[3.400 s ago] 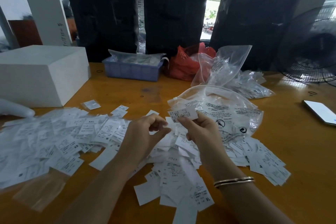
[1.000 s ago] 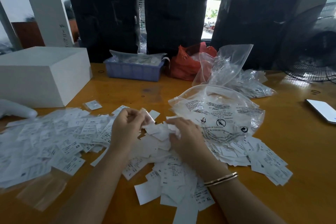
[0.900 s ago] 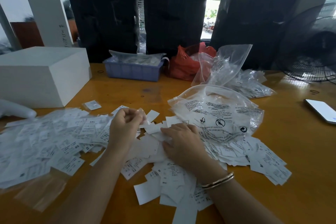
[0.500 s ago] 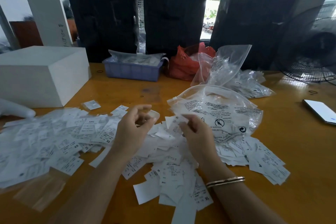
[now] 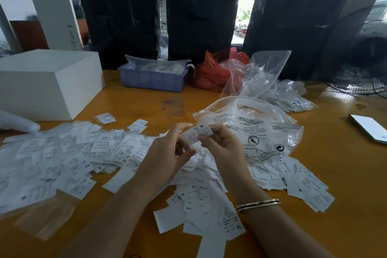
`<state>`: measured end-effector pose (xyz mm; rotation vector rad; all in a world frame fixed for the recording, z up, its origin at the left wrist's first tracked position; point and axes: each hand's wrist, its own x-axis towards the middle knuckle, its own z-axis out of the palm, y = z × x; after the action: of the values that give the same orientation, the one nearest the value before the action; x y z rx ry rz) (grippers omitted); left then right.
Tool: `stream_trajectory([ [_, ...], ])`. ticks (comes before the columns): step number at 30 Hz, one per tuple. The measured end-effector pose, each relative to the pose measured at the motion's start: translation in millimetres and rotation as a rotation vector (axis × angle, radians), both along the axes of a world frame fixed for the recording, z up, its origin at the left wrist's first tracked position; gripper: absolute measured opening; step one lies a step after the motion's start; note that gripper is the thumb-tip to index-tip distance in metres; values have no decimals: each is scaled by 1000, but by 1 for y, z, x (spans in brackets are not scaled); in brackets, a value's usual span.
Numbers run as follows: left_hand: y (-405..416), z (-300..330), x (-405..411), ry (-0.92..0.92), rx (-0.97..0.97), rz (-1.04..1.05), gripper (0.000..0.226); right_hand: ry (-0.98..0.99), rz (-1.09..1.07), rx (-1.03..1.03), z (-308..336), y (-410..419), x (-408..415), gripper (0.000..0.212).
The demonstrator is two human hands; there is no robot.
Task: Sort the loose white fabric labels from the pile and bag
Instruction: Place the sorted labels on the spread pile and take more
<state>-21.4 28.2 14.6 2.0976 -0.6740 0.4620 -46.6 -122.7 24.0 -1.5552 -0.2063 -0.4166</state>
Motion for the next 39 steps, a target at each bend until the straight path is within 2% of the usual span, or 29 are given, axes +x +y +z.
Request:
stream_trajectory([
  [4, 0, 0, -1, -10, -1, -3, 60, -57, -64, -217, -1, -3, 2, 27],
  [12, -1, 3, -2, 18, -94, -18, 51, -133, -129, -385, 2, -16, 0, 28],
  [18, 1, 9, -2, 138, -271, -41, 27, -54, -52, -305, 4, -20, -1, 23],
  [21, 0, 8, 0, 238, -331, -67, 18, 27, -25, -154, 3, -18, 0, 26],
  [25, -2, 6, -1, 305, -393, -111, 18, 99, -16, -33, 2, -13, 1, 32],
  [30, -1, 10, -3, 397, -462, -227, 28, 164, 13, 237, 1, -15, 1, 19],
  [34, 1, 10, -3, 376, -477, -200, 26, 154, 149, 612, 9, -23, -1, 18],
  [36, 3, 10, -2, 360, -475, -181, 27, 152, 169, 620, 13, -28, -1, 27],
  [39, 4, 10, -2, 330, -430, -190, 30, 122, 173, 402, 17, -34, -4, 32],
])
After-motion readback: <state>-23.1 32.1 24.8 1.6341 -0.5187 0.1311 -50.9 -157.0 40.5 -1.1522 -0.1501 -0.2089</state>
